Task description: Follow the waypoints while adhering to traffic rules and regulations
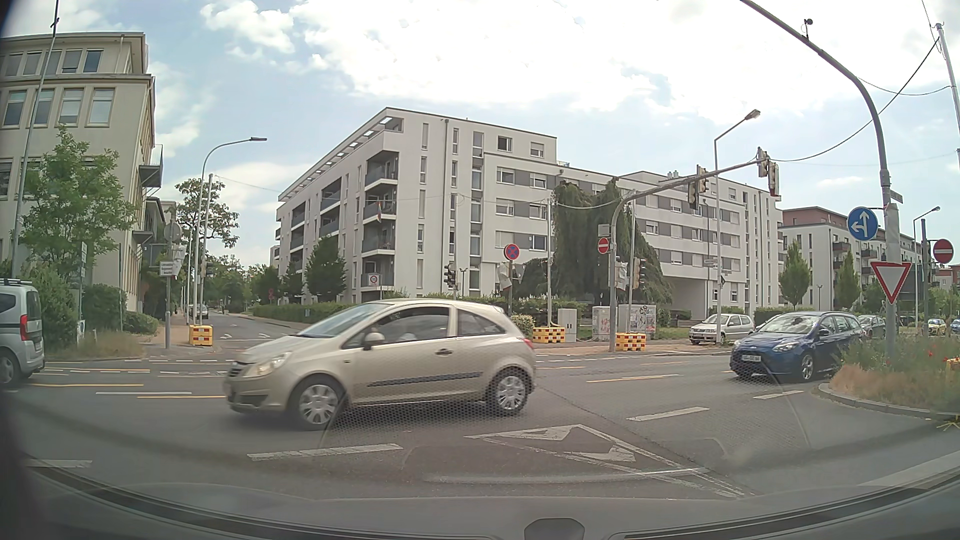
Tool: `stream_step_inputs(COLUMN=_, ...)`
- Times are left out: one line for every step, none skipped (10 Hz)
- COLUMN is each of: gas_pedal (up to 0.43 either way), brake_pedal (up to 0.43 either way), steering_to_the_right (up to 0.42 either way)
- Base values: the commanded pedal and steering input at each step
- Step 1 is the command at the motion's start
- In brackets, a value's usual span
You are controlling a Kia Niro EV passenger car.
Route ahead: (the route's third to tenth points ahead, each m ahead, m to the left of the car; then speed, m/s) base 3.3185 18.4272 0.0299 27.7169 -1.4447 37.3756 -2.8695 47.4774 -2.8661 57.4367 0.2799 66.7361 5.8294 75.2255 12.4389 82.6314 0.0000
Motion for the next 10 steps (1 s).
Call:
stream_step_inputs(gas_pedal=0.0, brake_pedal=0.335, steering_to_the_right=-0.883)
stream_step_inputs(gas_pedal=0.0, brake_pedal=0.335, steering_to_the_right=-0.883)
stream_step_inputs(gas_pedal=0.0, brake_pedal=0.335, steering_to_the_right=-0.883)
stream_step_inputs(gas_pedal=0.0, brake_pedal=0.335, steering_to_the_right=-0.883)
stream_step_inputs(gas_pedal=0.0, brake_pedal=0.335, steering_to_the_right=-0.883)
stream_step_inputs(gas_pedal=0.0, brake_pedal=0.335, steering_to_the_right=-0.883)
stream_step_inputs(gas_pedal=0.0, brake_pedal=0.335, steering_to_the_right=-0.883)
stream_step_inputs(gas_pedal=0.0, brake_pedal=0.335, steering_to_the_right=-0.883)
stream_step_inputs(gas_pedal=0.0, brake_pedal=0.335, steering_to_the_right=-0.883)
stream_step_inputs(gas_pedal=0.0, brake_pedal=0.341, steering_to_the_right=-0.883)
